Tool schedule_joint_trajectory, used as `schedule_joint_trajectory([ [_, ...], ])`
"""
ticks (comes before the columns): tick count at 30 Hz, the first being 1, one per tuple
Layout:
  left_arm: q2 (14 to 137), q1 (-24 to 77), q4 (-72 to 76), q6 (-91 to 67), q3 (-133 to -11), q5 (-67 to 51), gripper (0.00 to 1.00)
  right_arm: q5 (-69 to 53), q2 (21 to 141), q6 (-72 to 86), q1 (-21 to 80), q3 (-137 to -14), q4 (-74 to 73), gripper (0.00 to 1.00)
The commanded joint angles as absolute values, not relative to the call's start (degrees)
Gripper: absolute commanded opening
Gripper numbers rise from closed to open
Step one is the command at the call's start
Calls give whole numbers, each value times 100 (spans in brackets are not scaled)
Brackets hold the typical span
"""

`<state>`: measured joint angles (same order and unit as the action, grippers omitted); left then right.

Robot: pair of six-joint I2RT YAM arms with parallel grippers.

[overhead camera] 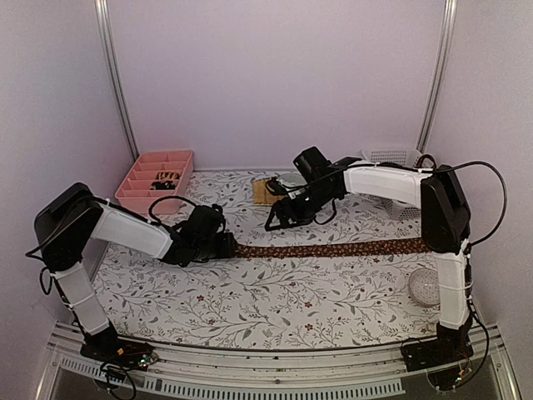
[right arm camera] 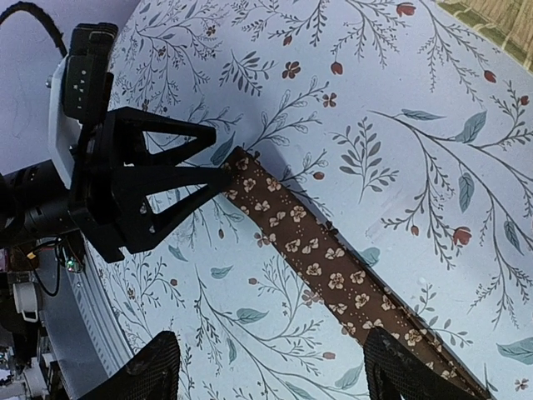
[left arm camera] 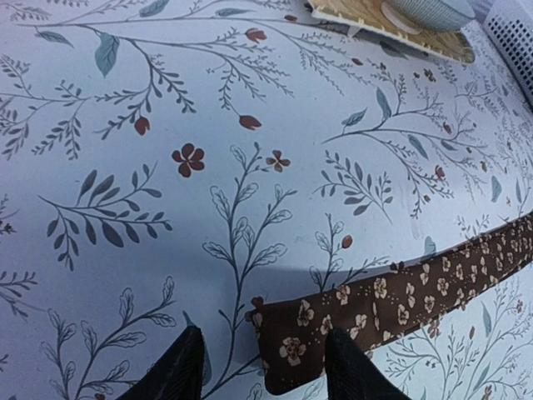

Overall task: Roll the ties
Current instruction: Adjust the tie at the center of the board.

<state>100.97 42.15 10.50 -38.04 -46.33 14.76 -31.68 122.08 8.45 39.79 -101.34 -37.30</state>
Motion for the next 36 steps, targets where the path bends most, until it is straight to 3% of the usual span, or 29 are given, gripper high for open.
schedule_joint_trajectory([
  [1,10325,4156,1412,-3787,-4696,1069,48,-2939,12739,1060,4161,-10368,-3606,77],
  [9,10365,4194,1518,-3661,-4763,985,21,-2924,12945,1303,4219,-10434,-3612,79],
  [13,10361,4297,1528,-3463,-4875,1078,15,-3068,12959,1432,4225,-10417,-3590,79],
  [29,10758,4798,690,-3153,-5758,1630,13,-3584,13040,1810,4217,-10424,-3489,80],
  [36,10522,4843,32,-3758,-5774,2100,12,-3467,12996,1794,4213,-10377,-3466,80],
])
